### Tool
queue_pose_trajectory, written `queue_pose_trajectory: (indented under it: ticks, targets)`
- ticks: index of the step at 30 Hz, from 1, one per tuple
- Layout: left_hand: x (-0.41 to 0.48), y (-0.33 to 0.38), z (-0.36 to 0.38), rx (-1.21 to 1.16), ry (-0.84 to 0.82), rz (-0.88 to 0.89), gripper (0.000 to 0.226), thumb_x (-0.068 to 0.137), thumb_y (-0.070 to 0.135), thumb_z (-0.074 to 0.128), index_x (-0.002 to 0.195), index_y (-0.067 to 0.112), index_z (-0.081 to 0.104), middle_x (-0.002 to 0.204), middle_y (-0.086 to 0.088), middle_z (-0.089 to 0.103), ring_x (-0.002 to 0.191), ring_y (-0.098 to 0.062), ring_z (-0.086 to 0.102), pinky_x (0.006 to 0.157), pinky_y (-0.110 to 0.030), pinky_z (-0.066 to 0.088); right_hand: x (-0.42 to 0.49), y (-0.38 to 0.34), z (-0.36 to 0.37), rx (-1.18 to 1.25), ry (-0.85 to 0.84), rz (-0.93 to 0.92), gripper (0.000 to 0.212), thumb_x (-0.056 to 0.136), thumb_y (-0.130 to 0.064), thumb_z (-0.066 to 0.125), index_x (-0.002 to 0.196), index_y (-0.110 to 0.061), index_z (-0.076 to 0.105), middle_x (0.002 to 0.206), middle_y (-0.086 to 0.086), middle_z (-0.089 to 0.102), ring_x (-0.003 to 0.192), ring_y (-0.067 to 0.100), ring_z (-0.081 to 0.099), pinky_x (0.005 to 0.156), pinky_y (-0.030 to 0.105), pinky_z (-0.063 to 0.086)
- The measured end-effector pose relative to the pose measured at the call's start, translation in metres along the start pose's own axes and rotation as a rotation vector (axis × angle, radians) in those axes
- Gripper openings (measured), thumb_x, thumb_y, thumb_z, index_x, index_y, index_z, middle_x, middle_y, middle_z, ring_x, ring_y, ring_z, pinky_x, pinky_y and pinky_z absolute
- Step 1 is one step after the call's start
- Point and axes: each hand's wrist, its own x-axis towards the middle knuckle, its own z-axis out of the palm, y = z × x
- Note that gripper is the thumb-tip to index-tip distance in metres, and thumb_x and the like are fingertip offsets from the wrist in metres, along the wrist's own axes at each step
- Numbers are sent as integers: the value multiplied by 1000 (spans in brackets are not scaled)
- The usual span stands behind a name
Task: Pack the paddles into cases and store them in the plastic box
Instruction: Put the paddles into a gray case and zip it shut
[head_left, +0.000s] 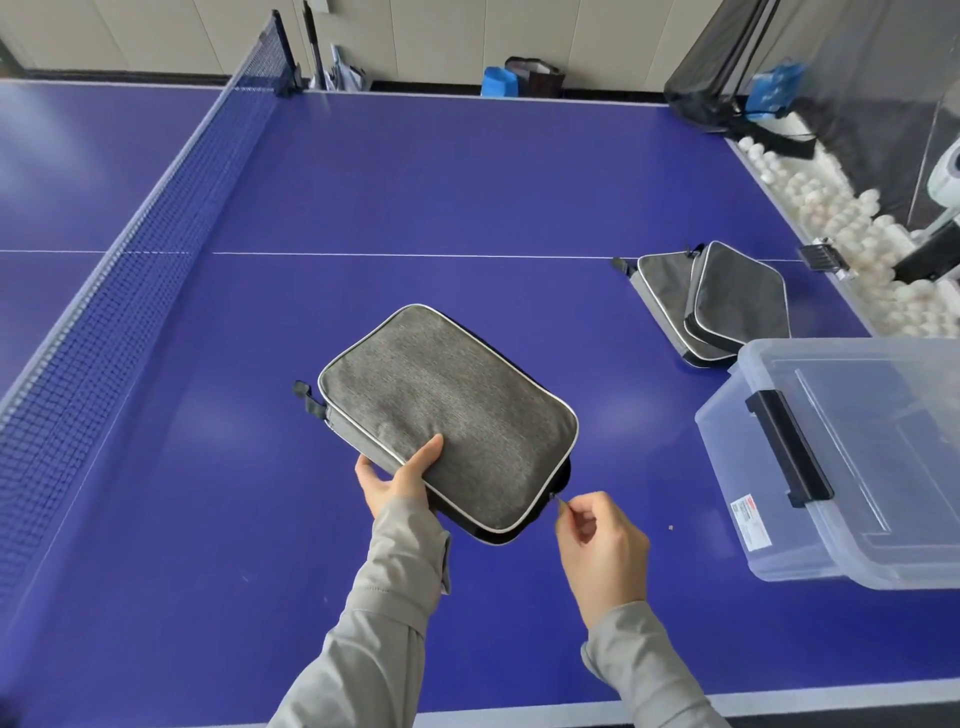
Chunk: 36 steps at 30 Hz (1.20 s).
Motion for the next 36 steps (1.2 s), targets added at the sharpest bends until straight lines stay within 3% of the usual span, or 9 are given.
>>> queue_pose_trajectory:
  ticks: [6,10,16,22,26,36]
  targets:
    - [-2,1,-7,21,-32,-11,83,38,22,87,112,32,52,95,-4,70,81,-25,71,77,-43,57,19,9,1,-12,47,-13,24,66,3,80,67,-4,58,54,2,60,43,22,56,46,26,43]
    - [-4,3,-17,34,-90,-19,78,38,20,87,109,31,55,97,-5,71,83,-26,71,75,-42,57,36,18,-3,7,66,-15,19,68,3,78,69,-4,60,56,1,61,48,14,53,52,15,32]
    - [-7,15,-23,12,-184,-11,69,59,3,81,119,24,54,101,-7,71,85,-26,71,75,-43,57,49,21,-10,211,-76,90,11,78,-1,71,75,-7,63,58,-4,61,51,19,63,55,17,46]
    - [-10,33,-24,19,-318,17,66,47,3,80,105,25,58,91,-2,73,76,-21,73,65,-38,57,75,9,-18,359,-163,170,22,80,-2,67,72,-20,60,60,-2,64,51,11,60,55,10,46]
    - [-11,40,-26,40,-391,26,66,46,4,79,105,25,58,86,1,75,77,-22,73,60,-37,57,96,-1,-24,433,-253,173,22,81,2,64,71,-18,60,64,2,64,50,14,59,54,21,51]
    - [-10,50,-36,139,-517,125,64,47,2,82,102,24,60,92,-3,74,82,-26,72,62,-37,57,118,-21,-18,424,-467,185,17,80,3,63,71,-12,61,59,-1,62,43,6,54,48,12,45]
